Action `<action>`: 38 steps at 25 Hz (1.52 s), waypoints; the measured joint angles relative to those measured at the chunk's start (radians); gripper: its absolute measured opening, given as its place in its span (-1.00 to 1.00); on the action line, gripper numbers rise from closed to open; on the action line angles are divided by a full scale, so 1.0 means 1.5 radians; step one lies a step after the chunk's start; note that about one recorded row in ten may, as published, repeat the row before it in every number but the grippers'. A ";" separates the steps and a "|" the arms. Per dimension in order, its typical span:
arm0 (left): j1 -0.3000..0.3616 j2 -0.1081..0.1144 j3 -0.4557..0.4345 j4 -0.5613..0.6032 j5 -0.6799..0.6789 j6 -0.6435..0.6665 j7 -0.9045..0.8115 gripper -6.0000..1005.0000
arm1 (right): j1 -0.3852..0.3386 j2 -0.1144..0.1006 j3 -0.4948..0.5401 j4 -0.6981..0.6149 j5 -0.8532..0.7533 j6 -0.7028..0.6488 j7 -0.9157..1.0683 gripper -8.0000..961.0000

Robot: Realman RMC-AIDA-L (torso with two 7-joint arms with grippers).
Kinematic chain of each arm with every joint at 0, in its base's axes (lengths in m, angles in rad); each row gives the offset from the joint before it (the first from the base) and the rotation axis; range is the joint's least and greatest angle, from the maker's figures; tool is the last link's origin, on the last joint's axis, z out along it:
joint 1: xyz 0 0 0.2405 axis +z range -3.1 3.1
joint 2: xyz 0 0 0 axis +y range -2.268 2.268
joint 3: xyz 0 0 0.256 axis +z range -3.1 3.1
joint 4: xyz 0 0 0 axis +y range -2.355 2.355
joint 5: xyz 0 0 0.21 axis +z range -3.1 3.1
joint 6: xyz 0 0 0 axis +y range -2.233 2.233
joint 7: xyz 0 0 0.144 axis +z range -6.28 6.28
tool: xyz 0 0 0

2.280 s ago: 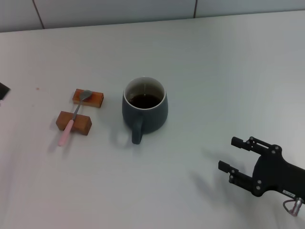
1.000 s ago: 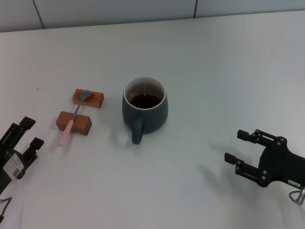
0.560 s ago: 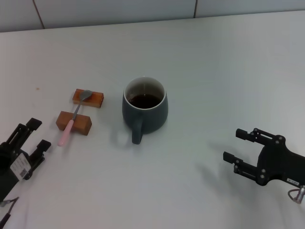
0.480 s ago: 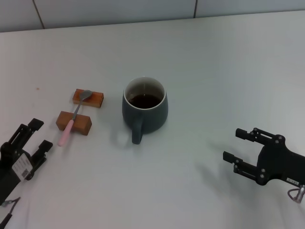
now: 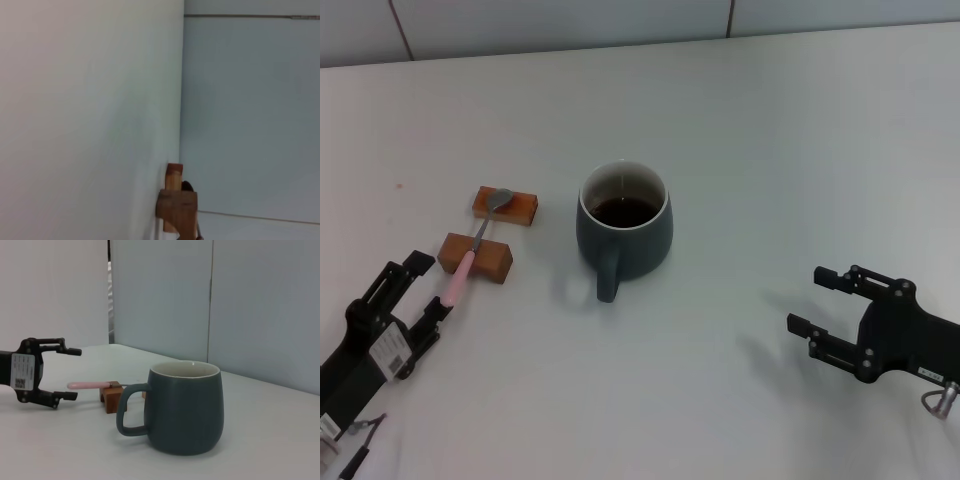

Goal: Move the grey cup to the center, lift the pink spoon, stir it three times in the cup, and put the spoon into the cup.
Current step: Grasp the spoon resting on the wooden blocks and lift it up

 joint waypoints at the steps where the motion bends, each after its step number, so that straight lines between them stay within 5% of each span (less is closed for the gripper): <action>1: 0.000 0.000 -0.001 -0.004 0.000 -0.001 0.003 0.58 | 0.001 0.000 0.000 0.001 0.000 -0.001 0.000 0.37; 38: -0.033 -0.003 -0.037 -0.080 -0.007 -0.036 0.068 0.56 | 0.015 0.000 -0.011 0.005 -0.002 -0.013 0.001 0.37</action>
